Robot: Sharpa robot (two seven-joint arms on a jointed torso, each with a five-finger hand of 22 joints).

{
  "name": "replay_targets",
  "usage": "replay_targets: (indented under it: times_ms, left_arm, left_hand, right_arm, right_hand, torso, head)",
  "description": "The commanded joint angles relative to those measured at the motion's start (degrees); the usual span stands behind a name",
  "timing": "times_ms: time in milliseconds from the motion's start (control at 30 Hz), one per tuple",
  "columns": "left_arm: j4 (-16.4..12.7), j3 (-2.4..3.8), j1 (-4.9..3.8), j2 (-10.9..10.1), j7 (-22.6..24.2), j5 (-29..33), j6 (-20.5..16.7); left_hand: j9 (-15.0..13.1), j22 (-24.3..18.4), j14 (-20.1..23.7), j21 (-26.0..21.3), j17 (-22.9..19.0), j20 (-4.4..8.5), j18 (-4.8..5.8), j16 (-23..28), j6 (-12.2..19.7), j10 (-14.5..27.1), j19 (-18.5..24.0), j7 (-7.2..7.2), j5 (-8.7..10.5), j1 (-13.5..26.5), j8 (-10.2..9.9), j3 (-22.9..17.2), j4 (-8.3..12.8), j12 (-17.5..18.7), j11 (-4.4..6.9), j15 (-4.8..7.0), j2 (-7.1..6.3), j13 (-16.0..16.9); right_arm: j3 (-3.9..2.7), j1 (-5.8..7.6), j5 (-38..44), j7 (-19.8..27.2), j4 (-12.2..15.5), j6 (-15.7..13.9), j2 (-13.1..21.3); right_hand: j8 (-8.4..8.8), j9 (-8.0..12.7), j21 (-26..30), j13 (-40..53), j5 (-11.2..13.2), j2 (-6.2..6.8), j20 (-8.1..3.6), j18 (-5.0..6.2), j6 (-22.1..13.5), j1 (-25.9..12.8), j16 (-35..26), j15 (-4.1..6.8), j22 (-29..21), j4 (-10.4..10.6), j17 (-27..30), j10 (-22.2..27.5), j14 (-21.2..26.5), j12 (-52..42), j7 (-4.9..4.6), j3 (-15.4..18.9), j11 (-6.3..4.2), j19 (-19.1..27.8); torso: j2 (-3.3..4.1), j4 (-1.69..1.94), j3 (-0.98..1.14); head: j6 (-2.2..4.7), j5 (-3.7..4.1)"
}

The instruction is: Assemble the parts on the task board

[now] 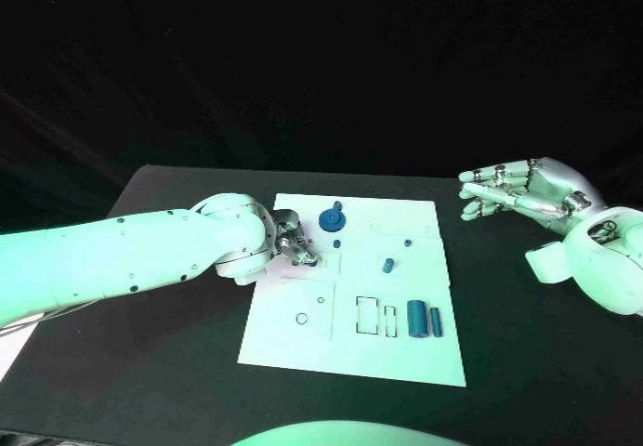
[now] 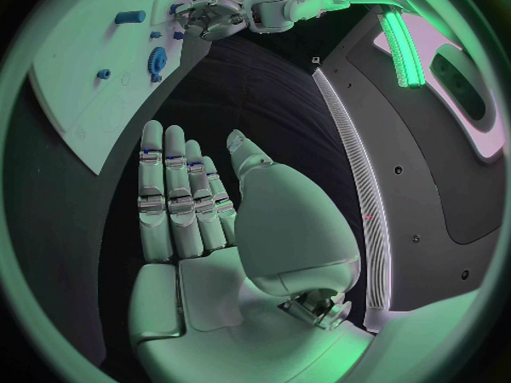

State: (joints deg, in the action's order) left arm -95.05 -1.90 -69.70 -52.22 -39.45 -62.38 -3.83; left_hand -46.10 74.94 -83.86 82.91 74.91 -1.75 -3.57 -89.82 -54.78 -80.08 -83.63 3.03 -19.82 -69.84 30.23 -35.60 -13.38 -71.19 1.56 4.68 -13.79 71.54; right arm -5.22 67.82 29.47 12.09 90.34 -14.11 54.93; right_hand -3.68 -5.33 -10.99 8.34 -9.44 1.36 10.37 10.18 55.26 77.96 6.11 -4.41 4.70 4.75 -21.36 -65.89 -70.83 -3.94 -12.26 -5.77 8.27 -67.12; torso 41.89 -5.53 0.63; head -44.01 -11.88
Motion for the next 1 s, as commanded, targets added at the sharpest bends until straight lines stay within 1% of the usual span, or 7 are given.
replay_targets:
  times_ms: [33,133,367,667,833,933,1000]
  left_arm:
    - [-0.3,-0.11,0.18,-0.3,-0.5,-0.2,2.1]
    - [-0.5,-0.07,0.12,-0.6,-0.4,-0.1,3.0]
    - [0.0,-0.04,-0.06,-0.5,-0.7,0.0,4.4]
    - [2.0,-0.04,-0.28,1.3,-2.1,0.6,5.8]
    - [2.9,-0.04,-0.4,2.4,-2.7,0.8,6.0]
    - [3.4,-0.04,-0.47,3.0,-3.0,0.8,6.3]
    - [3.6,-0.04,-0.52,3.3,-3.2,0.8,6.6]
  left_hand:
    - [-0.2,4.5,-6.1,0.3,15.1,0.22,1.02,-0.2,-0.8,-0.4,-0.7,-0.42,-0.37,0.6,0.4,-10.7,11.1,-0.2,0.14,0.18,-0.13,0.1]
    - [-0.2,4.5,-6.1,0.3,15.1,0.23,1.01,-0.2,-0.9,-0.4,-0.7,-0.44,-0.7,0.7,0.4,-10.8,11.3,-0.1,0.15,0.19,-0.19,0.0]
    - [-0.3,4.2,-6.1,0.1,15.1,0.23,0.94,-0.2,-0.9,-0.3,-0.5,-0.44,-0.86,0.7,0.4,-10.8,11.4,0.0,0.16,0.19,-0.22,-0.1]
    - [-0.3,4.1,-6.1,0.0,15.1,0.22,0.91,-0.2,-0.9,-0.3,-0.4,-0.44,-1.09,1.2,0.4,-10.8,11.3,0.1,0.12,0.17,0.01,-0.2]
    - [-0.3,4.1,-6.1,0.0,15.1,0.22,0.92,-0.2,-0.9,-0.3,-0.5,-0.45,-1.13,1.4,0.4,-10.8,11.2,0.1,0.13,0.17,0.16,-0.2]
    - [-0.3,4.1,-6.1,0.0,15.1,0.22,0.92,-0.2,-0.9,-0.3,-0.4,-0.45,-1.14,1.5,0.3,-10.8,11.2,0.1,0.14,0.17,0.21,-0.2]
    - [-0.3,4.1,-6.1,0.0,15.1,0.22,0.91,-0.2,-0.9,-0.2,-0.4,-0.46,-1.15,1.5,0.3,-10.8,11.2,0.2,0.13,0.17,0.26,-0.3]
  right_arm:
    - [-0.01,-0.05,-0.1,0.3,0.0,0.8,-0.1]
    - [-0.01,-0.06,-0.1,0.3,-0.1,0.8,-0.1]
    - [-0.01,-0.07,-0.1,0.2,-0.1,0.8,-0.1]
    - [-0.01,-0.07,0.0,0.2,-0.1,0.8,-0.2]
    - [-0.01,-0.07,0.0,0.2,0.0,0.8,-0.2]
    - [-0.01,-0.07,0.0,0.2,0.0,0.8,-0.2]
    - [-0.01,-0.07,0.0,0.2,0.1,0.8,-0.2]
  right_hand:
    - [-0.01,0.1,0.2,-0.1,-0.2,-0.24,0.19,0.34,-0.4,-0.4,-0.3,-0.28,-0.1,0.1,0.1,0.5,-0.1,-0.2,0.08,0.3,-0.09,-0.2]
    - [-0.01,0.1,0.2,-0.1,-0.2,-0.24,0.19,0.34,-0.4,-0.4,-0.3,-0.28,-0.1,0.1,0.1,0.5,-0.1,-0.2,0.08,0.3,-0.09,-0.2]
    - [-0.01,0.1,0.2,-0.1,-0.2,-0.24,0.19,0.34,-0.4,-0.4,-0.3,-0.28,-0.1,0.1,0.1,0.5,-0.1,-0.2,0.08,0.3,-0.09,-0.2]
    - [-0.01,0.1,0.2,-0.1,-0.2,-0.24,0.19,0.34,-0.4,-0.4,-0.3,-0.28,-0.1,0.1,0.1,0.5,-0.1,-0.2,0.08,0.3,-0.09,-0.2]
    - [-0.01,0.1,0.3,-0.1,-0.3,-0.25,0.19,0.35,-0.4,-0.3,-0.3,-0.28,-0.1,0.0,0.1,0.5,-0.1,-0.2,0.09,0.3,-0.09,-0.2]
    - [-0.01,0.1,0.3,-0.1,-0.3,-0.25,0.19,0.35,-0.4,-0.3,-0.3,-0.28,-0.1,0.0,0.1,0.5,-0.1,-0.2,0.09,0.3,-0.09,-0.2]
    - [-0.01,0.1,0.3,-0.1,-0.4,-0.25,0.2,0.35,-0.4,-0.3,-0.3,-0.28,-0.1,0.0,0.1,0.5,-0.1,-0.2,0.09,0.3,-0.09,-0.2]
  torso:
    - [0.0,-0.04,0.03]
    - [0.01,-0.07,0.05]
    - [0.01,-0.01,0.08]
    - [0.01,-0.16,0.14]
    - [0.01,-0.03,0.11]
    - [0.03,-0.07,0.17]
    - [0.01,-0.11,0.14]
  head:
    - [-0.09,0.0]
    - [0.04,-0.04]
    - [-0.03,0.03]
    - [-0.22,-0.11]
    - [-0.33,-0.06]
    - [-0.34,-0.07]
    - [-0.42,-0.11]
